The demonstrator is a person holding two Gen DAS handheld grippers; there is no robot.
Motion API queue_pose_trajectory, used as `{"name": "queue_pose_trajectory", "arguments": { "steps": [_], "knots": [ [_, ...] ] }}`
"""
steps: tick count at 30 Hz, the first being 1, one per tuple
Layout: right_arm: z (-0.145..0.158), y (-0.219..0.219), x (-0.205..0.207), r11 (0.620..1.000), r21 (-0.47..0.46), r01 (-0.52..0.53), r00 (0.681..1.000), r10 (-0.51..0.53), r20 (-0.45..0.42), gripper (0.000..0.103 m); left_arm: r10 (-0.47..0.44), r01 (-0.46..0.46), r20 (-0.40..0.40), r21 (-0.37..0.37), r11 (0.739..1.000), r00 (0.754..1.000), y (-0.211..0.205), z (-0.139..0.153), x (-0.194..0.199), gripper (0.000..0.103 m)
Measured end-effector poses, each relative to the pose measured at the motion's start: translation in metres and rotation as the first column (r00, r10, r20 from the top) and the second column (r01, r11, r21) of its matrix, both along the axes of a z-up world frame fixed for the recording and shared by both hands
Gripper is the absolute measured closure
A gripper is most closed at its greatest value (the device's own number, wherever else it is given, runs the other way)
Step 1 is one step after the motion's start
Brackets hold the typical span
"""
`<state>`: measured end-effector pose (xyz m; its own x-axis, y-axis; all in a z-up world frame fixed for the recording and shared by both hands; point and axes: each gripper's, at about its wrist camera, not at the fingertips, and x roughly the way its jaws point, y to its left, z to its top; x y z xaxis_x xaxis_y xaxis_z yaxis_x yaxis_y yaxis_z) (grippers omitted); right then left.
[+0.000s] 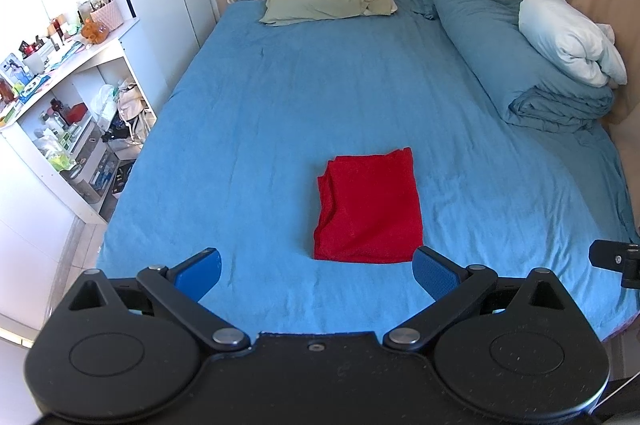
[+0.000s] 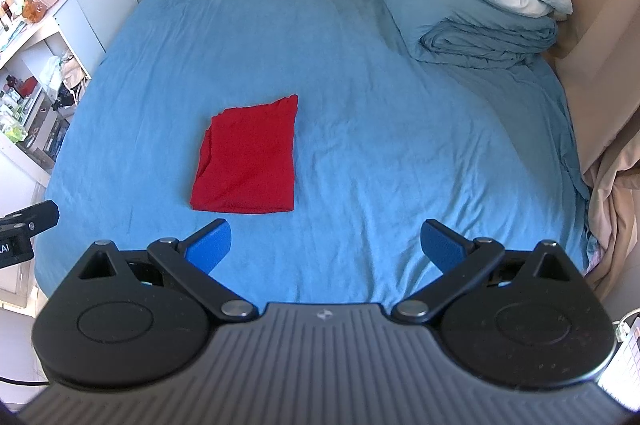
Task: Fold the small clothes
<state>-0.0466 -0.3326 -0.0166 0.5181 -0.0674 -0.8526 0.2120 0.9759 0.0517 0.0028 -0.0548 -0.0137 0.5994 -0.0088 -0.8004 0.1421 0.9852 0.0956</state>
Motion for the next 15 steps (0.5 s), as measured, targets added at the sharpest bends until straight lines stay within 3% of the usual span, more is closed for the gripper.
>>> {"name": "queue_pose_trajectory", "arguments": {
  "steps": [15],
  "knots": [
    [0.0028, 0.0051, 0.0024, 1.0, 0.004, 0.001, 1.0, -0.001, 0.001, 0.0, 0.009, -0.01, 0.021, 0.009, 1.0, 1.0, 0.0016, 0.0033, 0.002, 0.0]
  ]
}}
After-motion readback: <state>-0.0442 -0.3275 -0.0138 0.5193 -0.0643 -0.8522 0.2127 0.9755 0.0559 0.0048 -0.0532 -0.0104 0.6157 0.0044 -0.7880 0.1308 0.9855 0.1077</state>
